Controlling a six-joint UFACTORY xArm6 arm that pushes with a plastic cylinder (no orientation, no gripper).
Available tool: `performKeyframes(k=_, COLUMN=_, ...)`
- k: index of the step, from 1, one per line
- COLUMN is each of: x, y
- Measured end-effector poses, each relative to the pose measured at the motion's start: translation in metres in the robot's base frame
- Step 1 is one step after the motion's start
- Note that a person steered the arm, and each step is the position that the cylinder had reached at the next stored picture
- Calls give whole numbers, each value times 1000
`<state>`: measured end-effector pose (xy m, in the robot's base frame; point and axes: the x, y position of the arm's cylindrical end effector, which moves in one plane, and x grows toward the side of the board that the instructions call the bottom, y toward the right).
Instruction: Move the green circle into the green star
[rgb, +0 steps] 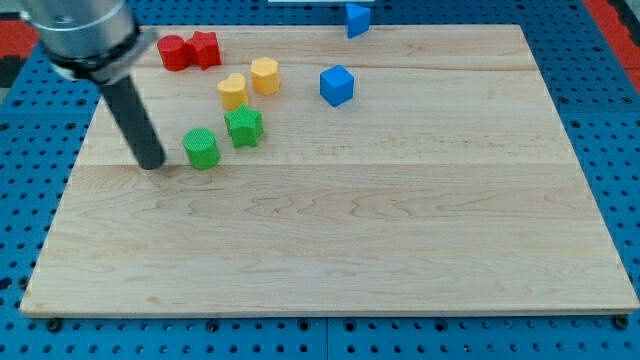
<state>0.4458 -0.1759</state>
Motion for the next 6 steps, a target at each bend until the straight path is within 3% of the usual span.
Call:
performKeyframes(k=3, x=-21, y=54)
performKeyframes(k=6, x=-59, y=61)
